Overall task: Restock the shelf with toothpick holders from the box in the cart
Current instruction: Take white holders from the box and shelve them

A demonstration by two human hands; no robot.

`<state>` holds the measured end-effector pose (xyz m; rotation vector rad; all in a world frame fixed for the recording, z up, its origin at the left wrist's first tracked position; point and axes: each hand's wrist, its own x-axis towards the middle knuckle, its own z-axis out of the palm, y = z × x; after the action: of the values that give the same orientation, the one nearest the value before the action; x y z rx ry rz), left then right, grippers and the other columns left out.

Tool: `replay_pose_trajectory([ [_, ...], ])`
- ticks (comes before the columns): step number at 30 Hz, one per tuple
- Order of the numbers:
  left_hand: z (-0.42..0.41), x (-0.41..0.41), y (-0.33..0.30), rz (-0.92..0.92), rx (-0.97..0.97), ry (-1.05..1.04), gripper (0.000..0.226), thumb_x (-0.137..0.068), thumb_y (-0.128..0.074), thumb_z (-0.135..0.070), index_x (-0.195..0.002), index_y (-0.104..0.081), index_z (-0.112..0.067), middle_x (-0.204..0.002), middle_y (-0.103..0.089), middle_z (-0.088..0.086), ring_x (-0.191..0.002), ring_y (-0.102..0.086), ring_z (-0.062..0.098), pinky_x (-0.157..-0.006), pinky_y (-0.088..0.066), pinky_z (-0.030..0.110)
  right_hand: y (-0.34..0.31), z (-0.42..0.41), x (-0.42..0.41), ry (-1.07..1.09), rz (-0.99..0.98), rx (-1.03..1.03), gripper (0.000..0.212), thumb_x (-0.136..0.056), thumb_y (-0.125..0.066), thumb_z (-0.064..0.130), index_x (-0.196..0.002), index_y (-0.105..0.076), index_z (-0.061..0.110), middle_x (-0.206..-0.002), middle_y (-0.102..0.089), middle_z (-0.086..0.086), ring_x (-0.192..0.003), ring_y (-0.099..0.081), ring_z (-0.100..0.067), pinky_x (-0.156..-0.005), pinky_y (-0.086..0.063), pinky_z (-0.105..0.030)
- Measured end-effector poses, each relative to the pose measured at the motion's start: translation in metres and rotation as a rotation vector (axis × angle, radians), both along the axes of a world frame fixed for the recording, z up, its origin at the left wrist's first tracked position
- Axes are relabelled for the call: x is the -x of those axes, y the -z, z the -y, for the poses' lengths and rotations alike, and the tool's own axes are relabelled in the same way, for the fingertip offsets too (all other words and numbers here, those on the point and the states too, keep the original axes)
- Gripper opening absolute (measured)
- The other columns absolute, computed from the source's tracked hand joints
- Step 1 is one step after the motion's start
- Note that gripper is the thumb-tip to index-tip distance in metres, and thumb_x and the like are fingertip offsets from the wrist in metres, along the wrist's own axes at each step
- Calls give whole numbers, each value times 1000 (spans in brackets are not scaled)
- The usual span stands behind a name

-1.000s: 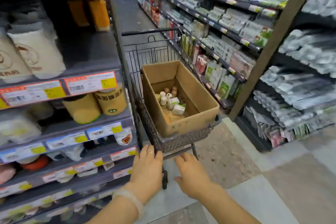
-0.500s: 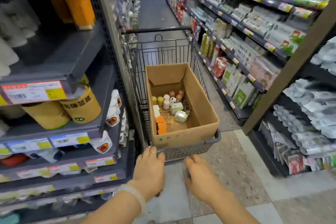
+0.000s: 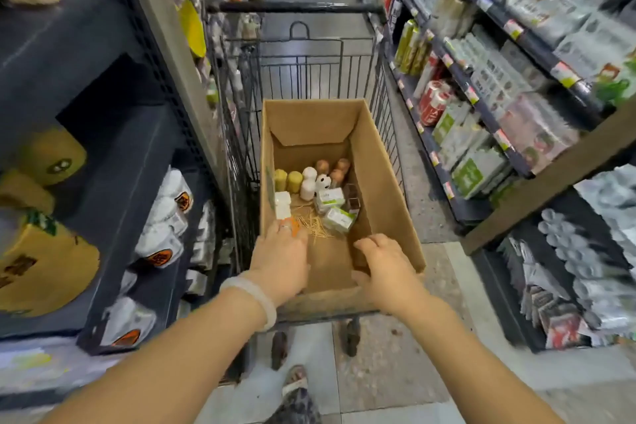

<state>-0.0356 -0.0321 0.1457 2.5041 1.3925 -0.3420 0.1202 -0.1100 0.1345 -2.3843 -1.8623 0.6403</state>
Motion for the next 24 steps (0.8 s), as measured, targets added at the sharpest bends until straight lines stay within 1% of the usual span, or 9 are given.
replay_pose_trajectory([
  [3,-31,-5,6,-13,10,-50,51,-92,-54,-34,-137,-38,-14,-145,-31,11,-133,-27,30,-106,-34,41,3,-31,-13,0,-48,-7,49,-91,-59,29,-135,-43,15,-135,-41,-5,-124,-38,-24,-106,-35,-35],
  [6,-48,-5,14,-10,47,-126,52,-92,-53,-31,-139,-37,-15,-145,-33,8,-133,-29,28,-107,-35,39,11,-52,-24,-30,-84,30,49,-91,-59,27,-135,-43,14,-133,-42,-6,-124,-38,-25,-105,-36,-34],
  [11,-64,-16,30,42,63,-216,55,-91,-54,-33,-141,-36,-16,-143,-35,4,-130,-33,26,-105,-37,39,32,-93,-45,-86,-119,96,50,-90,-60,26,-135,-44,13,-132,-43,-6,-123,-40,-24,-103,-40,-36],
  [15,-66,-27,45,31,131,-300,51,-93,-53,-29,-139,-36,-15,-144,-35,5,-132,-32,27,-107,-35,39,54,-125,-55,-186,-149,210,47,-90,-60,26,-132,-45,10,-133,-42,-10,-124,-40,-28,-102,-40,-38],
  [17,-67,-32,54,37,182,-324,49,-93,-52,-27,-138,-38,-16,-143,-36,6,-132,-32,27,-108,-32,38,65,-136,-58,-224,-176,273,53,-90,-59,22,-137,-40,9,-139,-37,-11,-128,-36,-31,-106,-36,-38],
  [19,-68,-37,61,43,220,-358,51,-94,-52,-30,-140,-35,-17,-143,-36,5,-132,-32,27,-110,-29,35,76,-143,-61,-256,-187,321,57,-90,-59,22,-140,-37,9,-141,-36,-13,-130,-35,-31,-107,-35,-37],
  [22,-72,-44,71,41,271,-409,54,-93,-52,-34,-141,-33,-19,-145,-34,4,-133,-31,26,-110,-29,35,94,-149,-63,-294,-202,381,52,-91,-56,23,-138,-40,8,-143,-35,-13,-129,-37,-31,-107,-35,-36],
  [24,-74,-49,79,44,324,-458,55,-92,-53,-33,-141,-33,-20,-148,-31,4,-136,-27,24,-111,-29,35,105,-152,-63,-321,-189,439,47,-93,-54,23,-136,-43,9,-140,-37,-13,-127,-38,-30,-106,-36,-36],
])
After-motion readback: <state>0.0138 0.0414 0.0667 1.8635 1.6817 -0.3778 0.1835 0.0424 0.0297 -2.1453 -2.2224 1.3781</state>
